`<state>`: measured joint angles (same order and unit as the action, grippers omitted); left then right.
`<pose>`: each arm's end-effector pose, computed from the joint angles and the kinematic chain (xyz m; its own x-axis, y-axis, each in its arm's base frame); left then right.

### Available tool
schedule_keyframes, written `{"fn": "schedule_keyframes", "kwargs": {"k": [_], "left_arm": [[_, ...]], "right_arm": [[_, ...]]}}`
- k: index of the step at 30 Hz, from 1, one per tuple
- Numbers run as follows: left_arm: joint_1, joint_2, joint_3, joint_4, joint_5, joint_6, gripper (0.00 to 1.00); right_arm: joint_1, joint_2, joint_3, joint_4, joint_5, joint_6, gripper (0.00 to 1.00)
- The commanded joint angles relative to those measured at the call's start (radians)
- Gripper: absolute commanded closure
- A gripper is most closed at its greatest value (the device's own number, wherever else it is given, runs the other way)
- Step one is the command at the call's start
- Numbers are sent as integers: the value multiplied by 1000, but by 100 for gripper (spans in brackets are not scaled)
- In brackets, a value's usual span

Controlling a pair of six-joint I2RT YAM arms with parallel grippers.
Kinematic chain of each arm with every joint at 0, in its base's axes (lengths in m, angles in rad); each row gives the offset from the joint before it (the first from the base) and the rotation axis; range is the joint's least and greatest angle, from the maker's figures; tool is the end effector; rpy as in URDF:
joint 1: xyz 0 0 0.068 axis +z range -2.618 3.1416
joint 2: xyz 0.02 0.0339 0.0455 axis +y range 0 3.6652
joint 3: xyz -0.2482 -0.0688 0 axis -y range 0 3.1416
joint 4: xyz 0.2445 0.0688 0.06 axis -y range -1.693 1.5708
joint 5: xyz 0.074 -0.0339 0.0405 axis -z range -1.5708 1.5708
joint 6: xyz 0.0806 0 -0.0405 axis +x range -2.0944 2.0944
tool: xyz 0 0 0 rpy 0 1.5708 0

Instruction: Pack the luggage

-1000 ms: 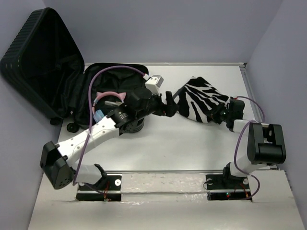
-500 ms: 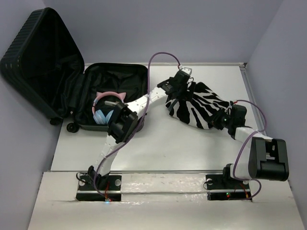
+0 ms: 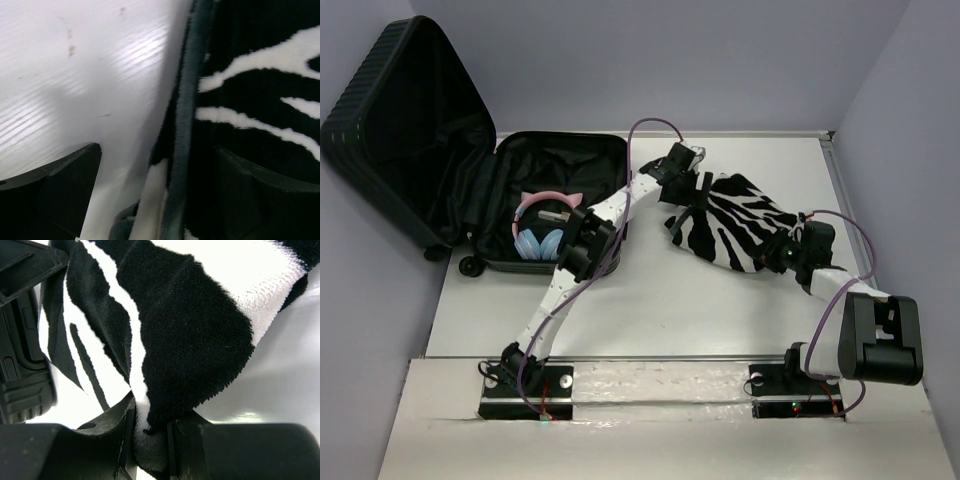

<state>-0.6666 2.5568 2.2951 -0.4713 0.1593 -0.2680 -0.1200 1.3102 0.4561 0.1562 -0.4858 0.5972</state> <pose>0.4580 -0.3766 0.1425 -0.6933 0.2128 -0.6885 0.5388 0.7875 -0.2991 0.2757 0.0047 0.1150 -0.6678 0.5814 -0.4648 0.1526 0.7181 0.6790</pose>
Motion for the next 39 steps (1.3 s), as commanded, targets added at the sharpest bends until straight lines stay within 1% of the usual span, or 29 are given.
{"fn": "schedule_keyframes", "kwargs": {"k": [1,4,5,6,7,8,9,10,12,13,15,16,17,21,23,27,28,31,34,36,37,38,39], "left_arm": [[-33,26,-31,39,183,-16,1],[-33,34,-63,92,256,-54,2],[-34,36,-68,108,275,-65,5],[-34,39,-78,135,322,-77,7],[-36,45,-83,149,345,-89,14],[-36,48,-89,173,379,-111,18],[-39,55,-91,184,391,-117,25],[-39,60,-92,209,422,-129,38],[-39,59,-120,241,454,-145,47],[-37,57,-129,253,456,-151,61],[-36,51,-137,275,444,-155,73],[-34,48,-135,280,442,-157,89],[-33,42,-134,283,436,-158,94],[-30,-55,-128,298,405,-160,94],[-21,-95,-120,316,420,-172,94],[16,-176,-97,339,451,-206,94],[36,-197,-80,342,476,-220,94],[65,-224,-51,336,508,-238,94],[113,-236,30,298,539,-247,94],[145,-242,107,254,565,-258,94],[182,-260,128,237,585,-264,94],[203,-276,129,234,595,-264,94],[226,-309,121,231,605,-267,94]], "right_arm": [[3,-23,-8,2,-30,-22,76],[3,-29,-8,2,-30,-22,76],[3,-28,-7,3,-34,-20,76],[3,-25,-7,6,-39,-19,76],[3,-22,-7,11,-42,-16,76],[13,-17,-8,13,-43,-13,76],[13,-16,-10,19,-43,-13,76],[13,-15,-8,20,-43,-10,76],[13,-20,-8,19,-48,-11,76],[13,-23,-10,20,-51,-10,76],[13,-42,-10,20,-56,-5,76],[13,-46,-10,20,-56,-4,76],[13,-54,-10,20,-57,-2,76],[22,-81,-8,20,-57,7,77],[31,-86,-2,22,-54,12,77],[98,-81,30,40,-36,35,77],[141,-72,55,45,-21,50,78],[209,-60,99,72,13,76,78],[269,-32,167,130,41,137,79],[313,9,245,147,49,157,81],[357,49,310,155,52,171,81],[358,49,311,155,58,177,81],[412,101,391,157,67,180,81]]}}
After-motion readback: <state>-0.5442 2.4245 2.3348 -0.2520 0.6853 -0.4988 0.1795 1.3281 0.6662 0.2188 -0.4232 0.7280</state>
